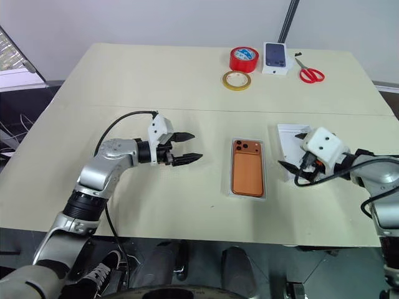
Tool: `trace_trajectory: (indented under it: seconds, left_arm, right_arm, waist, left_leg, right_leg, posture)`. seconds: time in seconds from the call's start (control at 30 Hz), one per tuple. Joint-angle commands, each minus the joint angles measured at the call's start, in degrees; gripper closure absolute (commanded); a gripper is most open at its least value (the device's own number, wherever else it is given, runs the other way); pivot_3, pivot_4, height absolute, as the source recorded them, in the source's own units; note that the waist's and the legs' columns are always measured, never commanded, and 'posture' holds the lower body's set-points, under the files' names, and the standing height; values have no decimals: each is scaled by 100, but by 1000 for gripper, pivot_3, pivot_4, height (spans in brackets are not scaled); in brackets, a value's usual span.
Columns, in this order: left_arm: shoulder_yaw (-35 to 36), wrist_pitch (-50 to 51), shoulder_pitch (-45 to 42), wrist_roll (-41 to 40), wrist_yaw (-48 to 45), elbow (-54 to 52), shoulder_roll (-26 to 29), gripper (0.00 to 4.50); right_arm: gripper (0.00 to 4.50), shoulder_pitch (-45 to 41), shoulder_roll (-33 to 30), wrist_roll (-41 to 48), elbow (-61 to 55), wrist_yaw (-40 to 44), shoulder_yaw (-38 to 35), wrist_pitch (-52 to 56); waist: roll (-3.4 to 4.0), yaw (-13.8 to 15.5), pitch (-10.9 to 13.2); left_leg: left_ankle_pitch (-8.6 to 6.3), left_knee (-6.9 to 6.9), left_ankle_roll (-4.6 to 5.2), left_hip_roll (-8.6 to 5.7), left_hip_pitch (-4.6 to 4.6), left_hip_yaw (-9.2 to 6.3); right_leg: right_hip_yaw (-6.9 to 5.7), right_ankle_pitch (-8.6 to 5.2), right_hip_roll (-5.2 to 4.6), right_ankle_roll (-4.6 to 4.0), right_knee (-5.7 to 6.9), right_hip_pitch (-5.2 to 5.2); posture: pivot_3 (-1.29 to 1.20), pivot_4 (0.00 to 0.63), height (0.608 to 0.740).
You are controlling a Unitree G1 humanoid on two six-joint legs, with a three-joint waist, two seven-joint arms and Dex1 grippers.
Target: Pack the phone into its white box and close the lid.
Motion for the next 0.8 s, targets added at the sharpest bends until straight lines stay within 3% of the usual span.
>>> trace_trajectory:
  seconds: [0.03,0.23,0.47,0.6,0.8]
  left_arm:
    - [206,-930,61,-35,-371,-29,243,629]
    - [411,-1745,310,-355,-969,157,451,629]
    - [422,-2032,600,-421,-983,47,401,629]
    - [419,-2253,763,-385,-810,-48,276,629]
    - [388,-2455,994,-378,-750,-171,267,629]
  right_arm:
    - [0,-372,198,286,-372,-419,143,1519]
    - [0,-1285,553,819,-648,-972,400,4363]
    - [0,-1671,422,1334,-1126,-1148,439,6332]
    - [0,-1649,751,1519,-1443,-1609,151,7062]
    - [0,-1803,754,1383,-1448,-2107,230,7109]
  waist:
    - [0,-15,0]
    - [10,-84,4]
    - [12,-55,4]
    - [11,-63,2]
    - [18,-70,-2]
  left_leg:
    - [0,-1,0,0,0,0]
    - [0,-8,0,2,-8,2]
    - [0,-6,0,2,-37,2]
    - [1,4,2,2,-67,2]
    - [4,7,-1,2,-85,4]
  right_leg:
    - [0,0,-1,0,0,0]
    - [1,1,-2,1,2,-16]
    - [2,1,-5,1,1,-43]
    - [2,2,-5,2,13,-73]
    - [3,4,-1,4,29,-100]
  posture:
    - [0,150,728]
    - [0,150,728]
    - [0,150,728]
    - [0,150,728]
    - [0,150,728]
